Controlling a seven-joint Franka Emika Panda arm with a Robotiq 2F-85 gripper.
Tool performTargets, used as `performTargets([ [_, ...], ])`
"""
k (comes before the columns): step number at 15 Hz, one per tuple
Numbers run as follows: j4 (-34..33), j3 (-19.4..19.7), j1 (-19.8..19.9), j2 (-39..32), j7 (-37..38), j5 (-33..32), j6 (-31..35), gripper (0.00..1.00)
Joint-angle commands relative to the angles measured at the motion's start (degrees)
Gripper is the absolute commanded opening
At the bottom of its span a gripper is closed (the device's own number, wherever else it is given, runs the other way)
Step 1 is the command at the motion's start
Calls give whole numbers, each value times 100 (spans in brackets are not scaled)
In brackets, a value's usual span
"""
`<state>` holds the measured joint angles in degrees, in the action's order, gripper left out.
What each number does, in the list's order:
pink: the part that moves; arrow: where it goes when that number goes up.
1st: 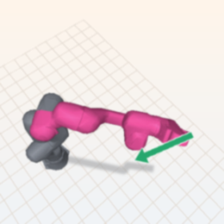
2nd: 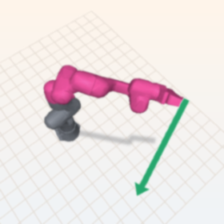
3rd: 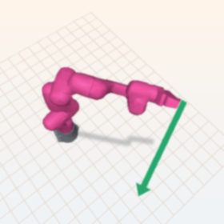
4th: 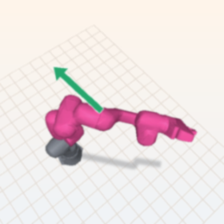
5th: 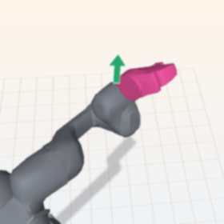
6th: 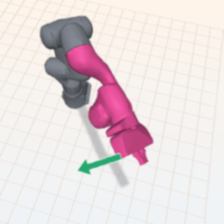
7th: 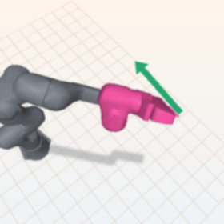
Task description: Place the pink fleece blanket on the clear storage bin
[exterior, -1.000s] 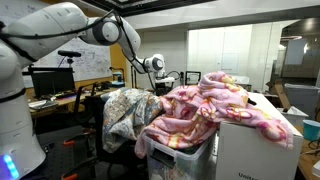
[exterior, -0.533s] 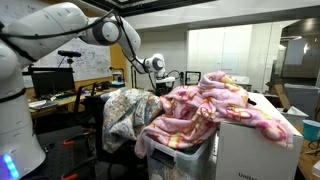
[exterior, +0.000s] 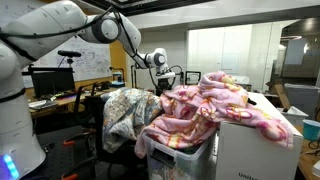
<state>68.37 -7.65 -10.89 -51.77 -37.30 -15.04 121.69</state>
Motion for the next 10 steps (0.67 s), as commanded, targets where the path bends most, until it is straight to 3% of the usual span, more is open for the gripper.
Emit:
performTargets([
  [1, 163, -68, 161, 454, 403, 307, 61, 1],
  [10, 576, -98, 740, 1406, 1049, 1030, 531, 1],
])
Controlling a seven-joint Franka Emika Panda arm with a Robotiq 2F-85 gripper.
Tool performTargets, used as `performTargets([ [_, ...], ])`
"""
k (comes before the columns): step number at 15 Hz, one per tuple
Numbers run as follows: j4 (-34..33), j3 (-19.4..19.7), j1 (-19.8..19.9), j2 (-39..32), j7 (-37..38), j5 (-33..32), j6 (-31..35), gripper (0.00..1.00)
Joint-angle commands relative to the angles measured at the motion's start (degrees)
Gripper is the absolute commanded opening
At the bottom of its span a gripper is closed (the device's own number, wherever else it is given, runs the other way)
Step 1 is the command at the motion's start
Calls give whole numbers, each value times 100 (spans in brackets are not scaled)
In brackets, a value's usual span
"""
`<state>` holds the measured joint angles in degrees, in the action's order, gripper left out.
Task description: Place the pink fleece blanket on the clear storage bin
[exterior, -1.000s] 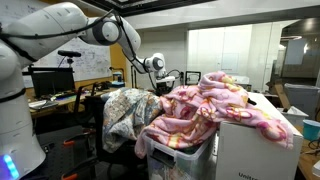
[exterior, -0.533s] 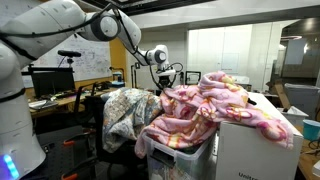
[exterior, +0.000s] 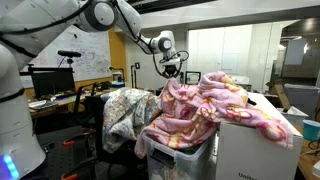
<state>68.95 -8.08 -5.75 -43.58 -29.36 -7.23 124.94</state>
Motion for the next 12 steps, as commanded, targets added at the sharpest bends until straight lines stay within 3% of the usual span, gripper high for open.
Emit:
performTargets([
  [1, 592, -70, 317, 708, 303, 373, 226, 1],
  [4, 1011, -52, 564, 1185, 487, 761, 375, 1],
  [12, 2836, 207, 1074, 2777, 1427, 1712, 1540, 1],
])
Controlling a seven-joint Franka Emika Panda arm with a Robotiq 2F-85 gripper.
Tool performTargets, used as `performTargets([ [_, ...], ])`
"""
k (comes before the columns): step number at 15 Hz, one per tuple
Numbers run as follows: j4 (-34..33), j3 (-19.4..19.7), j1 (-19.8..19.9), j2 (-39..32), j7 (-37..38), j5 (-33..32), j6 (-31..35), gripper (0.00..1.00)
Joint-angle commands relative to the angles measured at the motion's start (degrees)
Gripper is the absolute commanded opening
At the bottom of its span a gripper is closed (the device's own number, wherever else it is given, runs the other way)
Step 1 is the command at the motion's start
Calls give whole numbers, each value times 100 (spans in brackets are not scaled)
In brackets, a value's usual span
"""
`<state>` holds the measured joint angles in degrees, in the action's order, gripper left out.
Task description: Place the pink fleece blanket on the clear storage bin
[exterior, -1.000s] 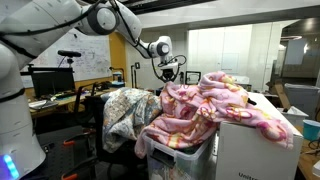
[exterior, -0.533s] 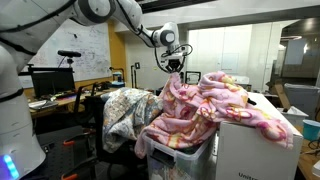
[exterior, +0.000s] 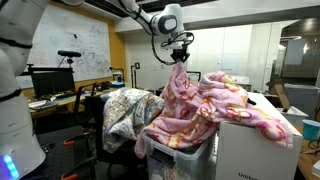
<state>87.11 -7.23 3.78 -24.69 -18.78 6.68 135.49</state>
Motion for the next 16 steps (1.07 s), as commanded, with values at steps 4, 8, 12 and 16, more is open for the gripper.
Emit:
performTargets([
  [4, 1993, 434, 232, 1625, 857, 676, 1026, 1],
  [8, 2988, 938, 130, 2360, 1825, 152, 1618, 1],
  [12, 3607, 1255, 179, 2827, 3321, -1072, 1942, 1],
  [16, 3958, 1312, 422, 3202, 5277, -2965, 1742, 1],
])
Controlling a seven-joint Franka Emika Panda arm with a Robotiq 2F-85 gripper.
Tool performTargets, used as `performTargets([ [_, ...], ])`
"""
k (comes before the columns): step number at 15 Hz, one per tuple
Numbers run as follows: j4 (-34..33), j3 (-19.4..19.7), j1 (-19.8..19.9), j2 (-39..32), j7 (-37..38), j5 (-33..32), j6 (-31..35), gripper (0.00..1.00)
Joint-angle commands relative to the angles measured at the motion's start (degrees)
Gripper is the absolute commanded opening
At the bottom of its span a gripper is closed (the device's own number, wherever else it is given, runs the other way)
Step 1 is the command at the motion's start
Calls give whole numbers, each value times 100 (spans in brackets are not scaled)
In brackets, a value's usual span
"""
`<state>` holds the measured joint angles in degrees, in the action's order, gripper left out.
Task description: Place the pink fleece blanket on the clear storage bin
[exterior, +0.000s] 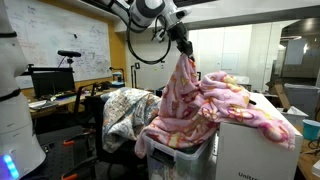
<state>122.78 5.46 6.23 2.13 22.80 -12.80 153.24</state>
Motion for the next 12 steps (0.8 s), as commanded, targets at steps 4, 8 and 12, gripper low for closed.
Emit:
performTargets([
  [4, 654, -18, 374, 815, 2782, -2399, -453, 1],
  [8, 901, -147, 556, 1087, 3750, -2996, -971, 1],
  [12, 957, -223, 590, 1224, 4483, -3485, -1644, 1],
])
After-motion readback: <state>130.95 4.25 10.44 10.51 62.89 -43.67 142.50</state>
